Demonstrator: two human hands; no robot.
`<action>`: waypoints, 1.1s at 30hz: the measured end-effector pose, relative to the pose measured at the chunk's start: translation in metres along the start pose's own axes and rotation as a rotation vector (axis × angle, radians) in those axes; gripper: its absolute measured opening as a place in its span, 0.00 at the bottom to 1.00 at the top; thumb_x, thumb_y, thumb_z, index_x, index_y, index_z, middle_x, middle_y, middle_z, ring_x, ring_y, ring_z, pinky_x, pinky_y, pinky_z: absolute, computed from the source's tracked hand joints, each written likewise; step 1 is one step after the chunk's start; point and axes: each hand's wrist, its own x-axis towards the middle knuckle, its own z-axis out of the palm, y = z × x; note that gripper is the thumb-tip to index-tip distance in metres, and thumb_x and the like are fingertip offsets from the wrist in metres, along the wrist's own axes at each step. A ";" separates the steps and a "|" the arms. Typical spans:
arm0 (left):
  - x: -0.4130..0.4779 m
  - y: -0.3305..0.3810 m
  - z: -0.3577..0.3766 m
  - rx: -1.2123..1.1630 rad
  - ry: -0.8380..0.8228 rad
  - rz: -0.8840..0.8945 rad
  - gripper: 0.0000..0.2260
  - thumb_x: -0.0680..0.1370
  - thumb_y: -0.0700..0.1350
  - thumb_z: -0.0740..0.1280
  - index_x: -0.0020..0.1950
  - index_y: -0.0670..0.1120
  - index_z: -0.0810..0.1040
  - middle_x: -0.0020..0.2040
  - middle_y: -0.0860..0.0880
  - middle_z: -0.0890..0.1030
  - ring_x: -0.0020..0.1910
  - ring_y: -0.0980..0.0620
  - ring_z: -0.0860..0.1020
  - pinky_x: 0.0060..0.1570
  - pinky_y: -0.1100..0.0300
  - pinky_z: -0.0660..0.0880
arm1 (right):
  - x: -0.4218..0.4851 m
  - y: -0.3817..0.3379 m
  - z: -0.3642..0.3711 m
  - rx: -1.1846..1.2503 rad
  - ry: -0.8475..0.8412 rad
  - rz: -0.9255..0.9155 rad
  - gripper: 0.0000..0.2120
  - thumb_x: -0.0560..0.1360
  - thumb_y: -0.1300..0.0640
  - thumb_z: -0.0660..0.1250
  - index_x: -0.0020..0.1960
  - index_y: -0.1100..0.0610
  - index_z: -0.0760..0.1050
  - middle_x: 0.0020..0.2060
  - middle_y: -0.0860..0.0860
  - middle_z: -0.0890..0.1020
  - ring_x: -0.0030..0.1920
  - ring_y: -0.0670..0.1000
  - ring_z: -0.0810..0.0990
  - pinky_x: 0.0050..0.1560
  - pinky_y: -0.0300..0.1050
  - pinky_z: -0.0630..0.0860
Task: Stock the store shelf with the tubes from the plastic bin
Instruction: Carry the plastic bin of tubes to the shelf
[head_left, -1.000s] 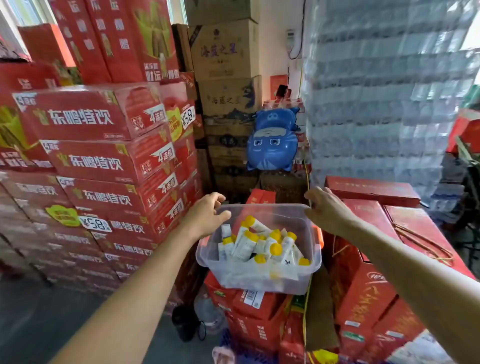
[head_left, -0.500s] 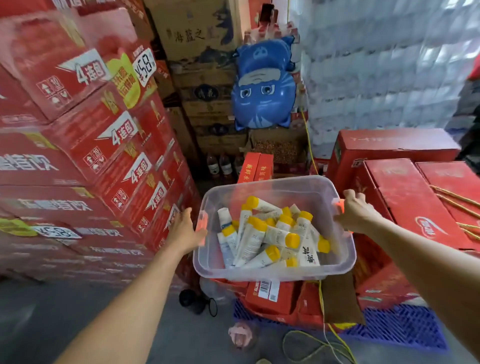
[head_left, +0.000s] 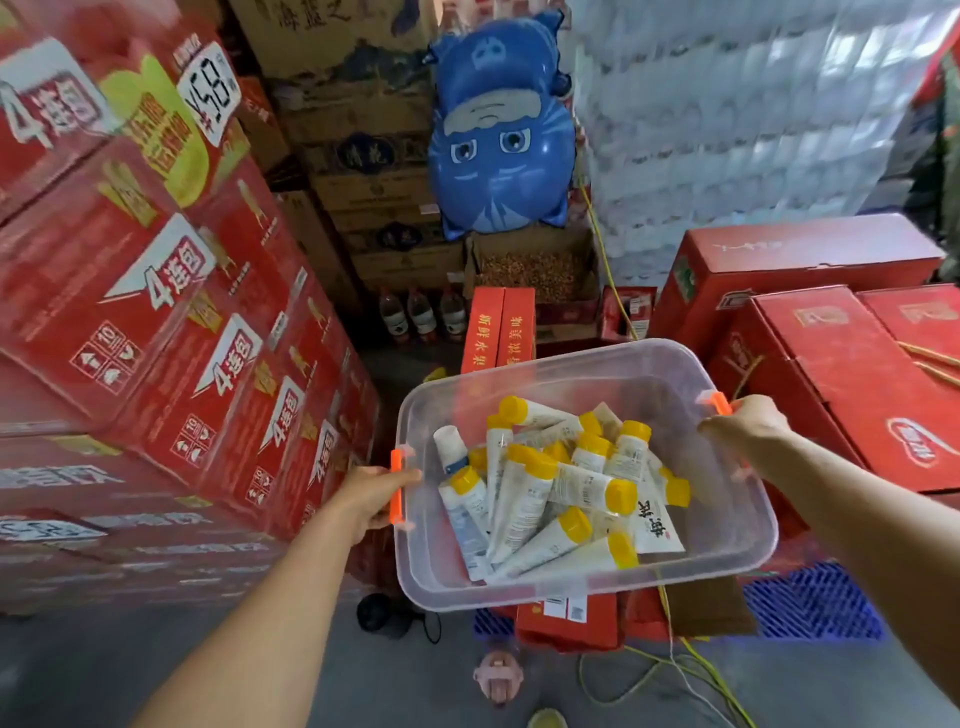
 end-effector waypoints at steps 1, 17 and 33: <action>-0.001 0.001 0.003 0.006 0.009 0.001 0.07 0.75 0.43 0.71 0.50 0.42 0.78 0.41 0.44 0.80 0.41 0.47 0.79 0.50 0.47 0.80 | -0.001 0.000 0.000 0.004 -0.004 -0.003 0.12 0.68 0.59 0.71 0.47 0.65 0.77 0.41 0.62 0.82 0.39 0.61 0.82 0.36 0.47 0.77; -0.114 -0.020 0.042 0.624 0.233 0.231 0.18 0.76 0.52 0.67 0.55 0.38 0.76 0.48 0.40 0.80 0.41 0.42 0.78 0.31 0.58 0.70 | -0.119 0.128 -0.071 0.072 -0.028 -0.066 0.14 0.69 0.53 0.73 0.45 0.61 0.73 0.43 0.58 0.78 0.42 0.58 0.79 0.37 0.44 0.72; -0.338 -0.091 0.266 0.879 -0.035 0.691 0.22 0.77 0.56 0.63 0.45 0.37 0.80 0.44 0.39 0.83 0.41 0.41 0.81 0.34 0.57 0.71 | -0.305 0.477 -0.216 0.352 0.256 0.213 0.13 0.70 0.56 0.73 0.45 0.62 0.72 0.41 0.59 0.76 0.38 0.57 0.75 0.27 0.41 0.66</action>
